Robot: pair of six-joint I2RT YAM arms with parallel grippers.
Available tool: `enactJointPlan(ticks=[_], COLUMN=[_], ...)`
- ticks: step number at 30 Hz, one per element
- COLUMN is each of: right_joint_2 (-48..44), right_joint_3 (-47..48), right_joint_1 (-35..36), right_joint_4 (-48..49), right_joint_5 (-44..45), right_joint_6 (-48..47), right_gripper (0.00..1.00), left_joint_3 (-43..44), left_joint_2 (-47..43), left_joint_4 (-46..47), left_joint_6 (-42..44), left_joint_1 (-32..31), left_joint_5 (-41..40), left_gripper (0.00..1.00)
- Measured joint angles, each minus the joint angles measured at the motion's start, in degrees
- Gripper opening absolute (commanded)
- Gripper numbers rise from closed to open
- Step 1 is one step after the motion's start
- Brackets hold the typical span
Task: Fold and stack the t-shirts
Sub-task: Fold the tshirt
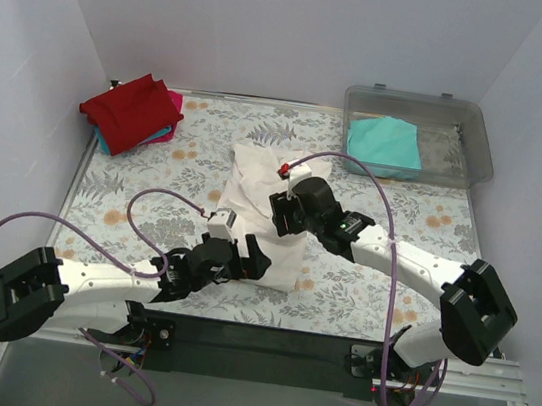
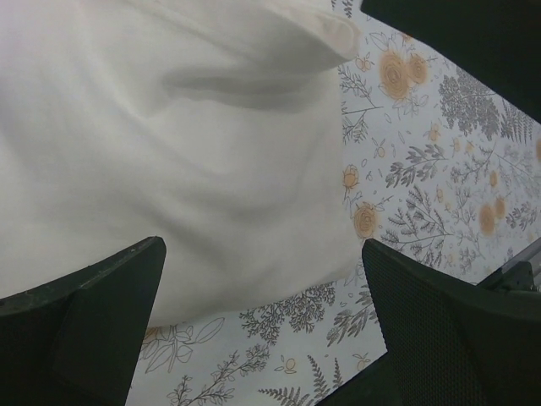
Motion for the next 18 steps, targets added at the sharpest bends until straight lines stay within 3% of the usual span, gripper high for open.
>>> enactJointPlan(ticks=[12,16,18], right_joint_2=[11.41,12.72,13.57], right_joint_3=[2.01,2.05,2.43], right_joint_1=[-2.93,-3.61,-4.04], right_joint_4=[2.05,2.14,2.19], right_joint_5=[-8.31,-9.53,-10.01], right_joint_6=[-4.94,-5.44,-5.99], right_gripper=[0.47,0.36,0.22], left_joint_3=[-0.96,-2.01,-2.34], left_joint_2=[11.45,11.54,11.45], left_joint_4=[13.03,14.53,14.91], left_joint_6=[1.29,0.92,0.66], left_joint_1=[-1.25,-1.36,-1.44], left_joint_5=[3.26,3.45,3.45], left_gripper=[0.95,0.95,0.95])
